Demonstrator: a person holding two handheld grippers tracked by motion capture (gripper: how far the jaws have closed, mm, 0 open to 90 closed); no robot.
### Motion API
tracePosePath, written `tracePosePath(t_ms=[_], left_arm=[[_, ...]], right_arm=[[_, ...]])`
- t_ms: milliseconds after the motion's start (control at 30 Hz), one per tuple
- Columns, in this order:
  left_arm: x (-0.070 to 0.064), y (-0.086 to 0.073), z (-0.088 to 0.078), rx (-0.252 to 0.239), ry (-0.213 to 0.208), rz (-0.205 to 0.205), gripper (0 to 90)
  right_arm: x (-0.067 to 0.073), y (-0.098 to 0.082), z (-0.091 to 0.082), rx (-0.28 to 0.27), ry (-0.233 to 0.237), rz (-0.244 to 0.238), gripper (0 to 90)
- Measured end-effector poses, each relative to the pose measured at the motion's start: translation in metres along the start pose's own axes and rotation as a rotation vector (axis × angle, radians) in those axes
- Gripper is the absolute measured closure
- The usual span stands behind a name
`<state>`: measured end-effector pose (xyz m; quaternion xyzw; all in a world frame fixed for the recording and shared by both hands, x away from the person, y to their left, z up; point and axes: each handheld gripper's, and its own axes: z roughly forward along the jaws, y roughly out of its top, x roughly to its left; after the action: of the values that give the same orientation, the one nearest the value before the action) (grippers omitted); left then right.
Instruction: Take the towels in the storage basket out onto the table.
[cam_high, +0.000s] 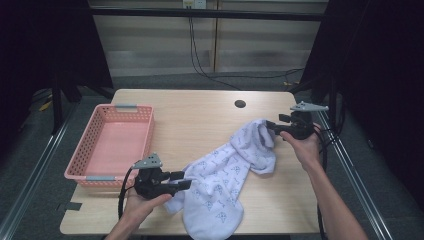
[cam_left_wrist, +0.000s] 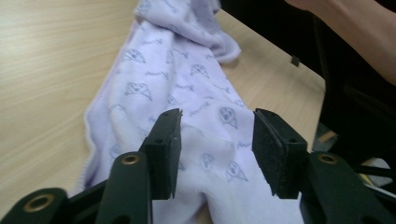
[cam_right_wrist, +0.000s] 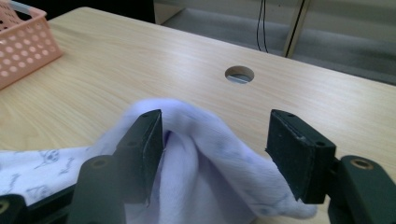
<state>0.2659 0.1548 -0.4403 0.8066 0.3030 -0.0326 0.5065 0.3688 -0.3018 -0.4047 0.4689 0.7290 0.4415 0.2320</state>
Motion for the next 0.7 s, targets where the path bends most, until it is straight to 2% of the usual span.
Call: tracePosePath(t_ms=[33,100,167,233,300,367,400,433,467,533,567,600,667,700], left_arm=[[-0.001,-0.002,0.002,0.013,0.013,0.006,55.5],[0.0,-0.007,0.009,0.051,0.004,0.007,58.2],[0.003,-0.013,0.021,0.095,0.018,0.018,61.0],[0.008,-0.016,0.03,0.124,0.021,0.014,67.2],[0.01,-0.018,0.04,0.162,0.071,0.045,77.1],[0.017,-0.019,0.055,0.204,0.066,0.018,80.2],[0.017,-0.019,0.055,0.204,0.066,0.018,81.3],[0.017,-0.019,0.063,0.232,0.066,0.02,81.3],[0.017,-0.019,0.063,0.232,0.066,0.02,81.0],[0.017,-0.018,0.074,0.235,0.057,0.023,79.1],[0.017,-0.018,0.074,0.235,0.057,0.023,77.0],[0.016,-0.015,0.077,0.218,0.046,0.012,73.6],[0.014,-0.013,0.074,0.207,0.049,0.021,71.7],[0.014,-0.013,0.074,0.207,0.049,0.021,70.3]], right_arm=[[0.0,-0.001,-0.004,-0.008,0.014,0.007,36.1],[0.005,-0.005,-0.011,-0.002,0.028,0.002,35.6],[0.017,-0.015,-0.014,0.021,0.08,-0.008,36.0],[0.038,-0.031,-0.016,0.054,0.133,-0.039,36.4],[0.057,-0.045,-0.018,0.075,0.19,-0.044,37.2],[0.075,-0.06,-0.017,0.102,0.271,-0.044,37.5],[0.075,-0.06,-0.017,0.102,0.271,-0.044,37.5],[0.099,-0.079,-0.013,0.152,0.351,-0.045,38.2],[0.106,-0.084,-0.011,0.168,0.369,-0.056,38.3],[0.124,-0.098,-0.006,0.224,0.422,-0.085,38.1],[0.124,-0.098,-0.006,0.224,0.422,-0.085,38.1],[0.139,-0.108,0.0,0.263,0.44,-0.135,37.0],[0.149,-0.115,0.007,0.284,0.48,-0.144,35.2],[0.153,-0.117,0.009,0.287,0.485,-0.168,34.7]])
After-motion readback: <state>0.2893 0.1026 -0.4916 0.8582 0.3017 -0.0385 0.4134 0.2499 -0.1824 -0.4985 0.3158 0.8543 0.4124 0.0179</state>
